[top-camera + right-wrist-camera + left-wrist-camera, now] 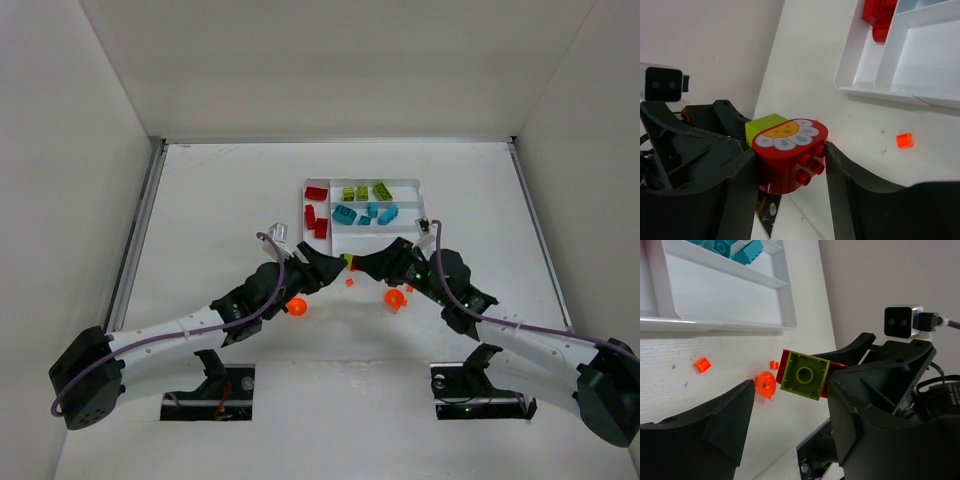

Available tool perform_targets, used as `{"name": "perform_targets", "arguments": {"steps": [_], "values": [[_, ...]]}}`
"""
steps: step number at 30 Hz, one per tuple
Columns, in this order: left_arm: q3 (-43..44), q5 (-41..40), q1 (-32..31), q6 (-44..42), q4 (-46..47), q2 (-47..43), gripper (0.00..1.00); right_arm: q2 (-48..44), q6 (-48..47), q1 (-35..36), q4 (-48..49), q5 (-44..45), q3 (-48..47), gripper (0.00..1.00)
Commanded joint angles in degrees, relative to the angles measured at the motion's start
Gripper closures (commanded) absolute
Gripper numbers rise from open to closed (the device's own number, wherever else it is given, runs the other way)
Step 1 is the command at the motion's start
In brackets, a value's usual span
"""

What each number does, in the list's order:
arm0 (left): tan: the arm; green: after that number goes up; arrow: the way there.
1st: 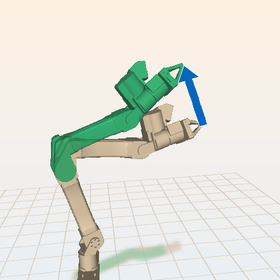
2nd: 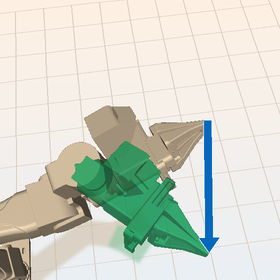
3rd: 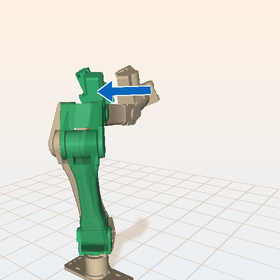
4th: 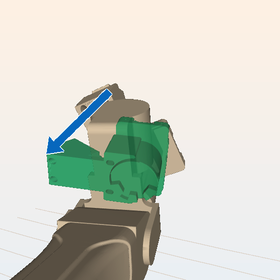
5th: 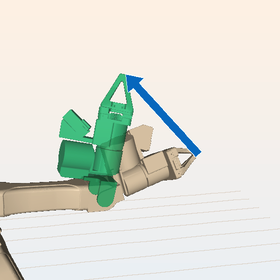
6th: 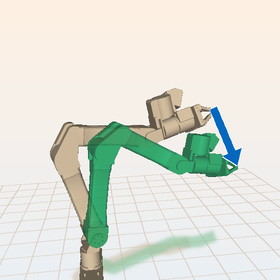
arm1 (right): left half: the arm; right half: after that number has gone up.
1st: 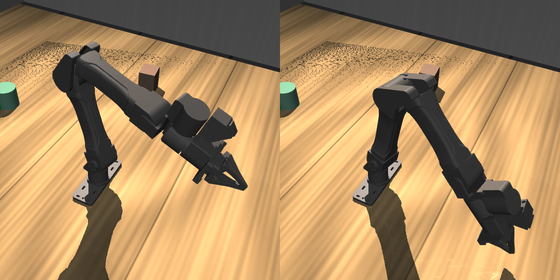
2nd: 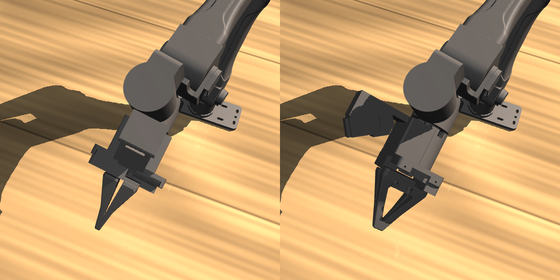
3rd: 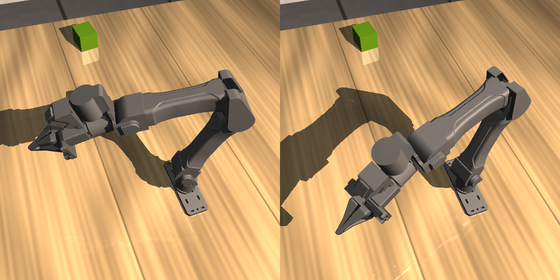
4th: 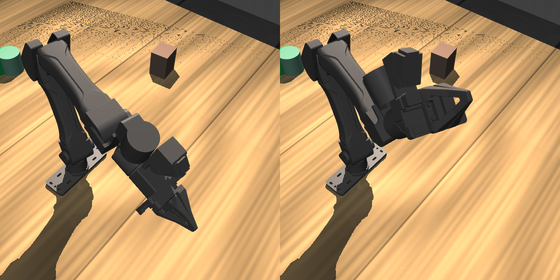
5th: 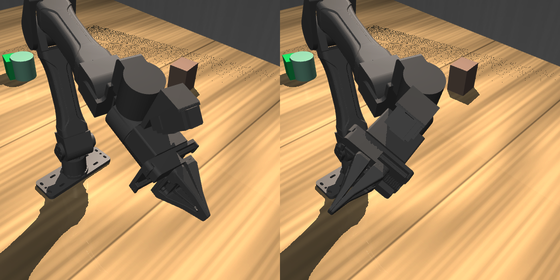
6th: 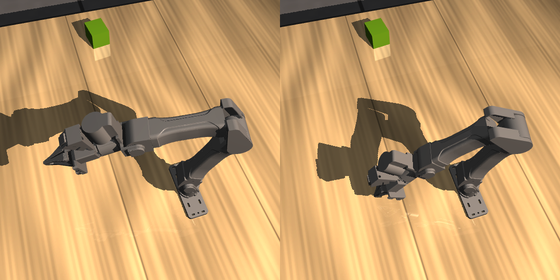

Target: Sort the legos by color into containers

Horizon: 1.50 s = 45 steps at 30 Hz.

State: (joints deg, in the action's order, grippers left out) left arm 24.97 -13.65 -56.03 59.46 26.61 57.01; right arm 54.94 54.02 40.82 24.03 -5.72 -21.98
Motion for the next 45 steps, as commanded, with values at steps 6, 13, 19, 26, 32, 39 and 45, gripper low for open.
{"name": "perform_targets", "arguments": {"steps": [6, 13, 19, 26, 32, 39, 45], "values": [[-0.9, 3.2, 1.4, 2.2, 8.1, -0.9, 0.44, 1.0, 5.4, -0.7, 10.9, -6.6, 0.4, 0.69], [-1.5, 3.5, 2.0, 2.8, 10.0, -0.8, 0.57, 3.4, 6.9, -1.1, 13.6, -7.9, 0.8, 0.69], [-1.5, 3.5, 2.1, 2.5, 10.0, -1.3, 0.8, 4.6, 7.2, -1.4, 14.6, -8.0, 0.8, 0.69], [-3.8, 4.5, 6.4, 1.9, 6.8, -7.4, 0.88, 5.4, 6.7, -5.0, 14.1, -9.0, 1.2, 0.69], [-5.5, 6.4, 12.8, 1.4, 0.7, -13.2, 0.89, 8.2, 5.9, -5.3, 14.0, -8.7, -0.5, 0.7], [-4.7, 6.6, 16.3, 0.3, -4.9, -17.8, 0.89, 19.8, 1.1, -2.0, 10.7, -0.1, -10.1, 0.69], [-2.5, 5.2, 15.7, -2.1, -8.5, -17.9, 0.88, 32.8, -1.5, 0.3, 4.3, 6.4, -22.6, 0.67]]}}
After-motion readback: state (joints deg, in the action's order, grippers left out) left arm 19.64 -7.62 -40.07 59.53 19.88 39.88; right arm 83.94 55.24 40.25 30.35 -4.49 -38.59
